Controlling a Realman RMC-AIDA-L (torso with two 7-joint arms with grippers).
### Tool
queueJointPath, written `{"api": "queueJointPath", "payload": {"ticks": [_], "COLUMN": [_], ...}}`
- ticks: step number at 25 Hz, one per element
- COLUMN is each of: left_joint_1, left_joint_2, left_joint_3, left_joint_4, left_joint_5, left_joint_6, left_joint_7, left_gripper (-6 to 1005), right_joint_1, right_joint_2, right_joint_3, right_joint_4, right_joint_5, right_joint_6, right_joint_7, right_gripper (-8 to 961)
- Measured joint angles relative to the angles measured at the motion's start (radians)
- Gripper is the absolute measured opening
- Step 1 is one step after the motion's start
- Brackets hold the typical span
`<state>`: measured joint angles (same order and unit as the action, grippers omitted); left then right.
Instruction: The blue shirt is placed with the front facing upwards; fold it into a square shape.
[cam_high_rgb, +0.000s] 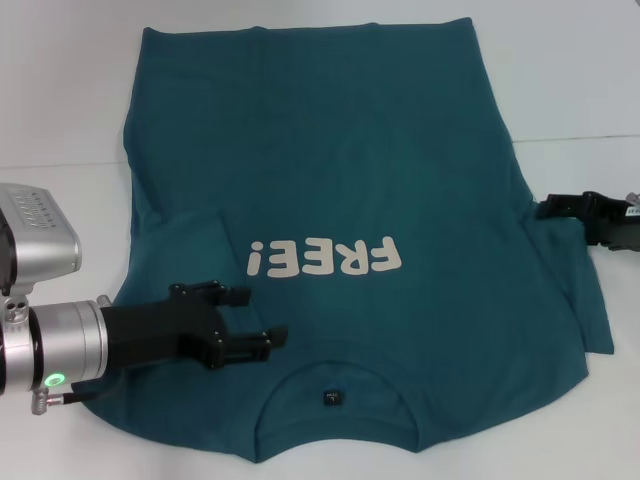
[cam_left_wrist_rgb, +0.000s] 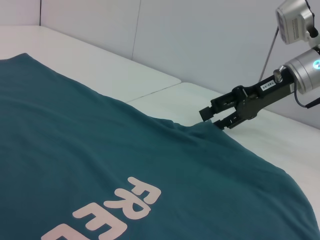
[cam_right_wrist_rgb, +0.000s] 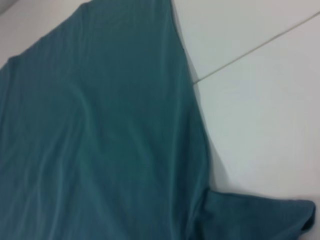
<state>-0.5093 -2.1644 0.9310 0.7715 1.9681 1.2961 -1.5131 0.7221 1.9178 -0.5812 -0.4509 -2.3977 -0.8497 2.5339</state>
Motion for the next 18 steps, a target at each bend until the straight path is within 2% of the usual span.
{"api": "queueJointPath", "payload": {"ticks": [10, 18], "left_joint_1": [0.000, 0.005], "left_joint_2": [0.000, 0.000], "left_joint_3": [0.000, -0.006], "left_joint_4": [0.000, 0.000], "left_joint_5": [0.000, 0.000], "left_joint_6": [0.000, 0.000], "left_joint_7": [0.002, 0.008], "left_gripper": [815, 815], "right_joint_1": [-0.018, -0.031], "right_joint_2": [-0.002, 0.000], "right_joint_3": [0.001, 0.000], "right_joint_4": [-0.004, -0.019], "right_joint_5": [0.031, 0.032], "right_joint_6": [-0.019, -0.036], "right_joint_7": [0.014, -0.001], "right_gripper": [830, 435]}}
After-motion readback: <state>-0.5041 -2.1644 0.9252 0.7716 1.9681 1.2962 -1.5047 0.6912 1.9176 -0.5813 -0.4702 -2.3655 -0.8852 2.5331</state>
